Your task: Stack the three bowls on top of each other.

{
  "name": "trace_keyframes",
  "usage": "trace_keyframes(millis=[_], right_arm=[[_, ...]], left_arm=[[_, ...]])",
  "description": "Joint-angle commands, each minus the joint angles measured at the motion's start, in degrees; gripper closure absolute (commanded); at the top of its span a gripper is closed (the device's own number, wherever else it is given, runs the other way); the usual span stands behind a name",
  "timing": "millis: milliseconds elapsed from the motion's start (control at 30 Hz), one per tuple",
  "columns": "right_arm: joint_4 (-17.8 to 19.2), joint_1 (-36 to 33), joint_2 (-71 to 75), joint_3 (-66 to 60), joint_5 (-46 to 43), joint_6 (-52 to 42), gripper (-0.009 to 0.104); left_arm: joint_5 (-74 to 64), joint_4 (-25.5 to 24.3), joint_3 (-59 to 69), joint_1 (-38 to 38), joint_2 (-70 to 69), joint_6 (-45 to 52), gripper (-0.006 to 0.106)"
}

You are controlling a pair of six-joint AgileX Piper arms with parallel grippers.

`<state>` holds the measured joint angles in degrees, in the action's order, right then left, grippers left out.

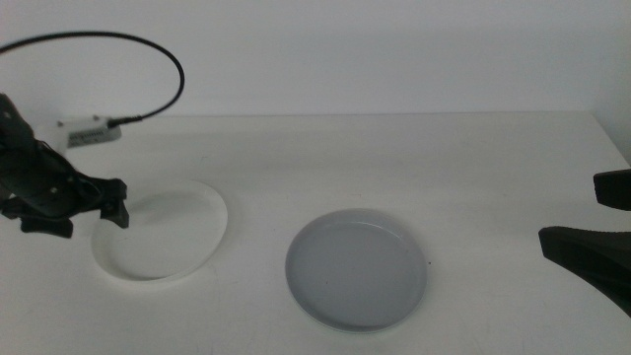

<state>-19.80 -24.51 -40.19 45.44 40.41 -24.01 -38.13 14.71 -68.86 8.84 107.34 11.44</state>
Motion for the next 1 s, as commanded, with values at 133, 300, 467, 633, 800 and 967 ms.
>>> trace_keyframes(millis=[133,300,467,633,800,967], right_arm=[[-0.4,0.0,0.1,1.3,-4.0,-0.6,0.036],[-0.4,0.0,0.1,1.3,-4.0,-0.6,0.036],[-0.4,0.0,0.1,1.3,-4.0,-0.6,0.036],[-0.4,0.0,0.1,1.3,-4.0,-0.6,0.036],[-0.4,0.0,0.1,1.3,-4.0,-0.6,0.036],[-0.4,0.0,0.1,1.3,-4.0,-0.6,0.036]], left_arm=[[2.3,0.4,-3.1,-0.3,2.4,0.5,0.003],[3.1,2.0,-3.1,-0.3,3.9,0.5,0.043],[2.5,2.1,-3.1,-0.3,3.8,0.4,0.100],[0.4,2.3,-3.1,-0.3,-0.1,0.2,0.100],[-4.8,4.9,-3.1,-2.2,-8.6,0.3,0.100],[-6.0,4.9,-3.1,-10.9,-15.6,0.0,0.100]])
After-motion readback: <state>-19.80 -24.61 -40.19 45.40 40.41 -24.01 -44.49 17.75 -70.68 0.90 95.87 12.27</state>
